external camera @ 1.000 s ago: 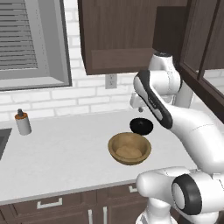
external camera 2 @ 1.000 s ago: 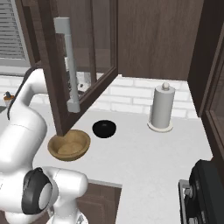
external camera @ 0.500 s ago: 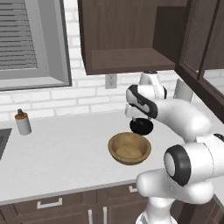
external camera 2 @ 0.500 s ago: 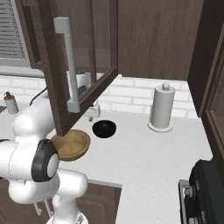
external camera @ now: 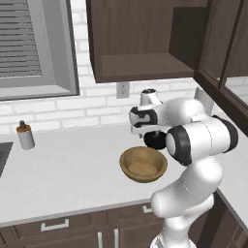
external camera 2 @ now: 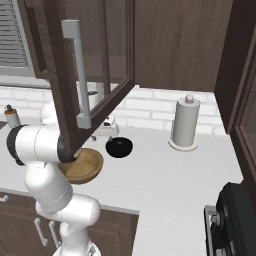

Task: Pick up the bowls on the counter and stack them on top of one another in the open cabinet. Place the smaller bowl on top of the larger bowl.

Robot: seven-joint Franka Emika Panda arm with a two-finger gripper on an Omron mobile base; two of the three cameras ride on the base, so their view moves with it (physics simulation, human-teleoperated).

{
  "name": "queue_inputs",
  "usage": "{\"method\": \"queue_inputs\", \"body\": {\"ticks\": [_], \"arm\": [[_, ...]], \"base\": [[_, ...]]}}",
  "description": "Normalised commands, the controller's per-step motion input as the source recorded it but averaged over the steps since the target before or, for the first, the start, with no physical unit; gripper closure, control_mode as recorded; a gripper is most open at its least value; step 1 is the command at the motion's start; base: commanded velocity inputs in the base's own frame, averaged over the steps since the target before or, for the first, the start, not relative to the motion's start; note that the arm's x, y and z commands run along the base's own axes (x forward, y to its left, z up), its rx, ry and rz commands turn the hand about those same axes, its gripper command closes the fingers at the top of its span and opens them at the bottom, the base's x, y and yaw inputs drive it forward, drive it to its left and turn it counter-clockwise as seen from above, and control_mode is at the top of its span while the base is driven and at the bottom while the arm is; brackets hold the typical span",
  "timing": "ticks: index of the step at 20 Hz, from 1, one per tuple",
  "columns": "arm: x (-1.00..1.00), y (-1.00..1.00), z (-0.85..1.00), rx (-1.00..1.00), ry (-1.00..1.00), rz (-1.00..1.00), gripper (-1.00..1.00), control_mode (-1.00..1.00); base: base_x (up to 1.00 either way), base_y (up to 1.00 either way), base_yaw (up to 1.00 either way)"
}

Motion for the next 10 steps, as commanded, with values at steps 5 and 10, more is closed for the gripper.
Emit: {"method": "queue_inputs", "body": {"ticks": [5, 10], "arm": [[0.63, 0.0, -0.71, -0.07, 0.0, -0.02, -1.0, -1.0], [0.34, -0.02, -0.49, -0.01, 0.0, 0.0, -1.0, -1.0]], "base": [[0.0, 0.0, 0.0], [0.0, 0.0, 0.0]]}}
